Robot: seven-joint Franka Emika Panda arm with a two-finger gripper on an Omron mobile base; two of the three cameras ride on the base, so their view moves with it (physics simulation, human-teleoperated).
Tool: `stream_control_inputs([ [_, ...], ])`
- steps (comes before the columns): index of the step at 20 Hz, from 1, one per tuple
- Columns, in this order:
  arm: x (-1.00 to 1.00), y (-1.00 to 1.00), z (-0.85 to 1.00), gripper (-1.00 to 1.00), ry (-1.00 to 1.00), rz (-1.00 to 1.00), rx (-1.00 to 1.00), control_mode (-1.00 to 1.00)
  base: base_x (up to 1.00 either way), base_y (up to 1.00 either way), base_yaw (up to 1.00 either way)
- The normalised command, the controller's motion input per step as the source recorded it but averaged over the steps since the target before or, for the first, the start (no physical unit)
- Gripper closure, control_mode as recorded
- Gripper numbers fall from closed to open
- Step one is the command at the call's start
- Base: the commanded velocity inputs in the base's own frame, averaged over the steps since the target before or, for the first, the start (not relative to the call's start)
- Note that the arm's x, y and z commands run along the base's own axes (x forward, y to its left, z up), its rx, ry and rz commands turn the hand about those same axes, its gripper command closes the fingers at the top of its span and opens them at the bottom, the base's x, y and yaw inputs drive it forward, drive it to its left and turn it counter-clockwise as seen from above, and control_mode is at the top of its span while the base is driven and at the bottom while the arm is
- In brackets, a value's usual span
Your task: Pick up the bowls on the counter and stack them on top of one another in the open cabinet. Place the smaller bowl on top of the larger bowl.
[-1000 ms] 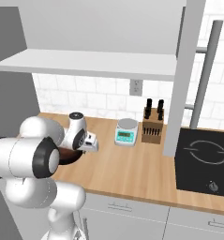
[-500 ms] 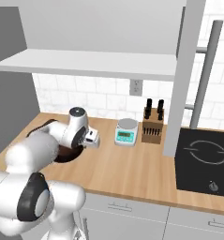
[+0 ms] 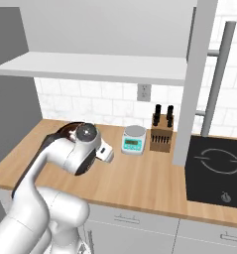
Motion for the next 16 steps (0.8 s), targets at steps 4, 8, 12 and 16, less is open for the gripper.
stream_control_inputs([
  [4, -0.40, -0.25, 1.00, 1.00, -0.06, -0.28, 0.21, -1.00, 0.00, 0.00, 0.00],
  [8, -0.03, 0.00, 1.00, 1.00, 0.00, -0.26, 0.18, -1.00, 0.00, 0.00, 0.00],
  [12, 0.00, -0.13, 1.00, 1.00, 0.00, -0.22, 0.09, -1.00, 0.00, 0.00, 0.00],
  [16, 0.00, -0.19, 1.00, 1.00, 0.00, -0.20, 0.05, -1.00, 0.00, 0.00, 0.00],
])
